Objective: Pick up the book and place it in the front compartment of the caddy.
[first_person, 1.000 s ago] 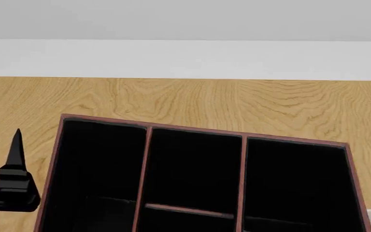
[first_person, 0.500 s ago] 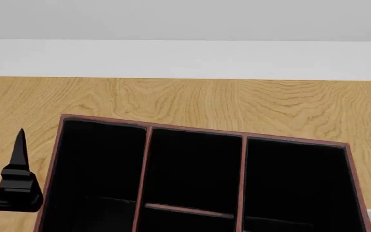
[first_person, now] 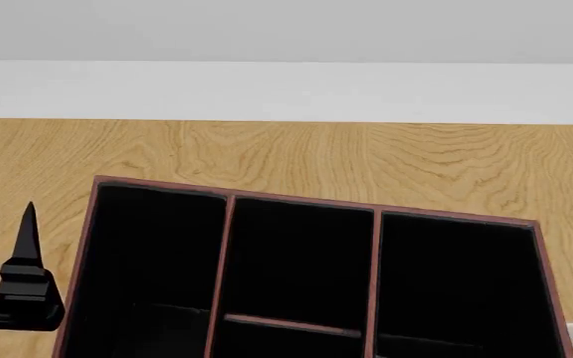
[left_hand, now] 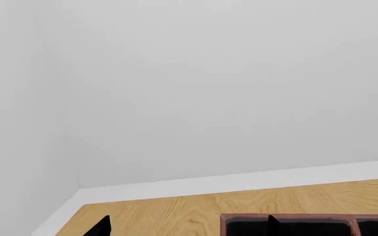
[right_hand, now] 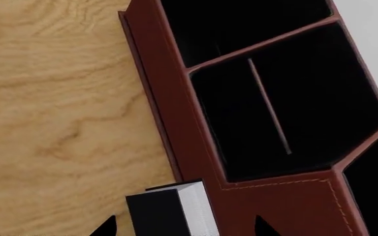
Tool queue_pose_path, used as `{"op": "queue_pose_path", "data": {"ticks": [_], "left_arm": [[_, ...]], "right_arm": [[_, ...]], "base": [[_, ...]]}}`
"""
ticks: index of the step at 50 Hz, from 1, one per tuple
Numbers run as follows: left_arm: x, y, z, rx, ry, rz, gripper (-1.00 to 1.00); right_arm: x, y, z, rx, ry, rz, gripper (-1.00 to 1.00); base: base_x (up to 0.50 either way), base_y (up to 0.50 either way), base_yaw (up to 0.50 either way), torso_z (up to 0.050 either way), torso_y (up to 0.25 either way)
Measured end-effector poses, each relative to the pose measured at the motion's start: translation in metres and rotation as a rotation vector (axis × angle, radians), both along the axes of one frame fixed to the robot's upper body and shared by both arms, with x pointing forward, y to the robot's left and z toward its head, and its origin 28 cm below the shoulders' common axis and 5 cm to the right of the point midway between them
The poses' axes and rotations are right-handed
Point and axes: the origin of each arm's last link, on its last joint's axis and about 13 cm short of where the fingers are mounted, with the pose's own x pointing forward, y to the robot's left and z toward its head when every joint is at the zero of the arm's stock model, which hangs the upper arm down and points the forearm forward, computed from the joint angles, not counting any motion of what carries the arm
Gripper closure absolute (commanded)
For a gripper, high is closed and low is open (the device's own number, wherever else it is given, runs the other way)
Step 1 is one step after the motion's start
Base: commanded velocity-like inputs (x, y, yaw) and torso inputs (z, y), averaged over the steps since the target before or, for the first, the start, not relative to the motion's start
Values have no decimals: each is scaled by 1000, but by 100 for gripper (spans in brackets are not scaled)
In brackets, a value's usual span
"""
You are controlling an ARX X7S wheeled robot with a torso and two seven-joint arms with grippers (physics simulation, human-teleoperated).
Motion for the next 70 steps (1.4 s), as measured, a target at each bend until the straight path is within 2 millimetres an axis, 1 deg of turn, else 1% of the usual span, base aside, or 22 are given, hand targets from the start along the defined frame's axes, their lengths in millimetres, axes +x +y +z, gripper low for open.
{"op": "queue_pose_path", "data": {"ticks": [20, 44, 70], "left_arm": [[0, -1, 0, 2, 0, -1, -100], [2, -2, 1, 1, -3, -7, -100], [0, 0, -2, -3, 0, 3, -100]], "right_arm": [[13, -4, -9, -32, 16, -32, -100], [36, -6, -23, -26, 38, -63, -100], [45, -8, -43, -19, 104, -86, -100]], "base": [[0, 0, 0, 0, 0], [0, 0, 0, 0, 0], [0, 0, 0, 0, 0]]}}
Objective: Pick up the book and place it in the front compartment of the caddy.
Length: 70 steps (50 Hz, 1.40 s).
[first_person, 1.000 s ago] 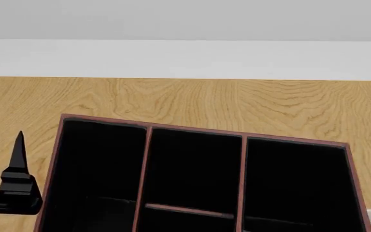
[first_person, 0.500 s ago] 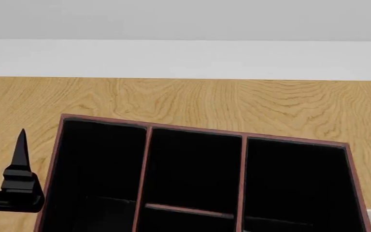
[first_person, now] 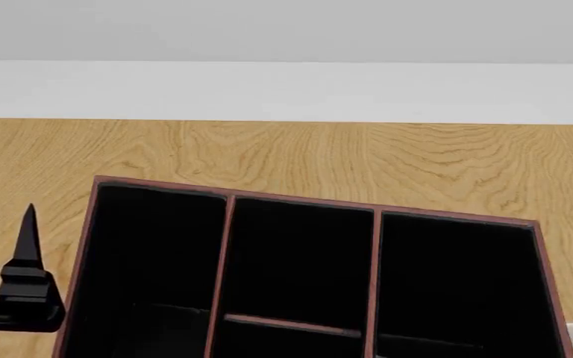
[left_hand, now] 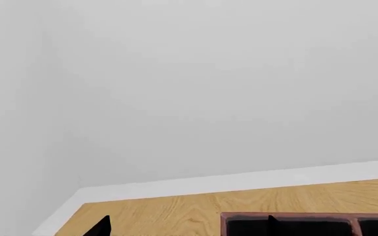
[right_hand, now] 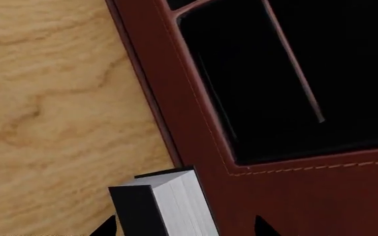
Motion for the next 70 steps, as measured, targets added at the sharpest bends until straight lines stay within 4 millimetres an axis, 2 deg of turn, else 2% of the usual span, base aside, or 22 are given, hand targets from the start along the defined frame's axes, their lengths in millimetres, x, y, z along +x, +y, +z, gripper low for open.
{"op": "queue_pose_path", "data": {"ticks": [43, 44, 70], "left_arm": [[0, 1, 2, -5, -7, 7, -100], [0, 1, 2, -5, -7, 6, -100], [-1, 1, 0, -7, -8, 8, -100]], "right_arm": [[15, -5, -28, -29, 77, -33, -100], [16, -5, -29, -31, 76, -35, 100], [-7, -2, -20, -90, 76, 6, 100]], "base": [[0, 0, 0, 0, 0], [0, 0, 0, 0, 0], [2, 2, 3, -2, 0]]}}
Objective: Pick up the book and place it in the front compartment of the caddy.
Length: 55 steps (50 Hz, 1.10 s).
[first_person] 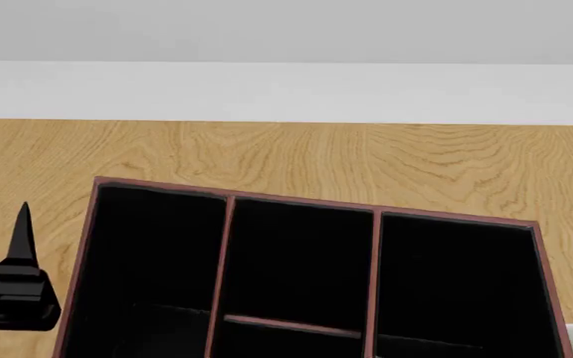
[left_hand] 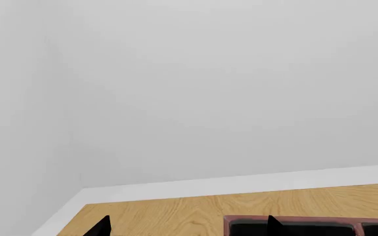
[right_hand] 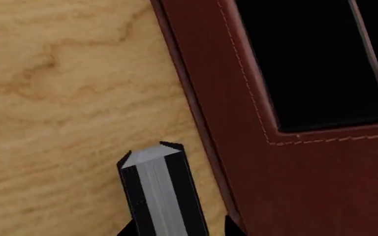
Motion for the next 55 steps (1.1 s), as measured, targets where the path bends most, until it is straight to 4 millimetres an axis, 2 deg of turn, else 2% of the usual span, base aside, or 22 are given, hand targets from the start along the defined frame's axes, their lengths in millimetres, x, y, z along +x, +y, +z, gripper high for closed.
{"op": "queue_pose_path", "data": {"ticks": [11, 29, 55], "left_arm": [[-1, 1, 0, -1, -2, 4, -100], [-2, 2, 0, -3, -6, 12, -100], [-1, 2, 1, -6, -11, 11, -100]], "right_arm": [[-15, 9, 11, 34, 31, 66, 100], [-32, 20, 42, 61, -10, 152, 100], [-24, 24, 100, 2, -126, 208, 100]], "base": [[1, 1, 1, -1, 0], [0, 0, 0, 0, 0], [0, 0, 0, 0, 0]]}}
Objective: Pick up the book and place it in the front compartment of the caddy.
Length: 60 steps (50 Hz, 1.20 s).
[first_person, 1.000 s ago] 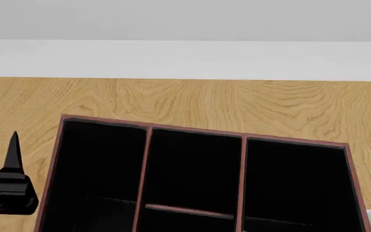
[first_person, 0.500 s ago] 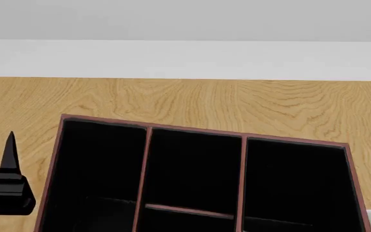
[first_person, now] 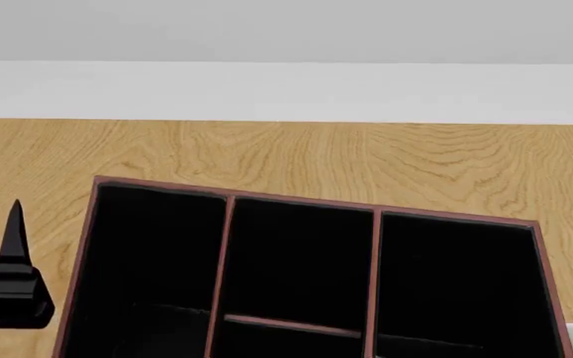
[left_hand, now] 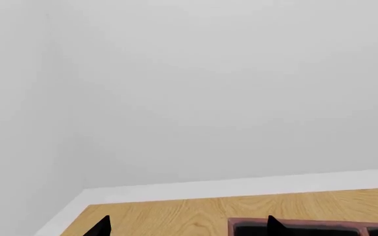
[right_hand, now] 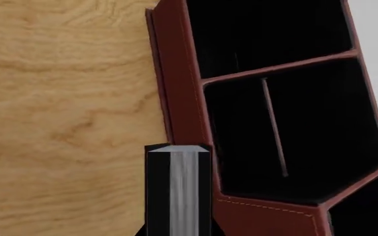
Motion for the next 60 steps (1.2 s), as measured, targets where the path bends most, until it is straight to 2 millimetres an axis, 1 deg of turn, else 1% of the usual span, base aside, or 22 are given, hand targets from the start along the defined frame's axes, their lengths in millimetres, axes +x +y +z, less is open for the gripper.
{"op": "queue_pose_path", "data": {"ticks": [32, 50, 60], "left_arm": [[0, 0, 0, 0, -3, 0, -100], [-1, 0, -1, -2, -1, 2, -100], [-2, 1, -2, -3, 0, 4, -100]], "right_arm": [[30, 5, 54, -16, -69, 66, 100], [50, 11, 87, -16, -145, 110, 100], [64, 14, 99, -13, -177, 127, 100]], "base": [[0, 0, 0, 0, 1], [0, 0, 0, 0, 1], [0, 0, 0, 0, 1]]}}
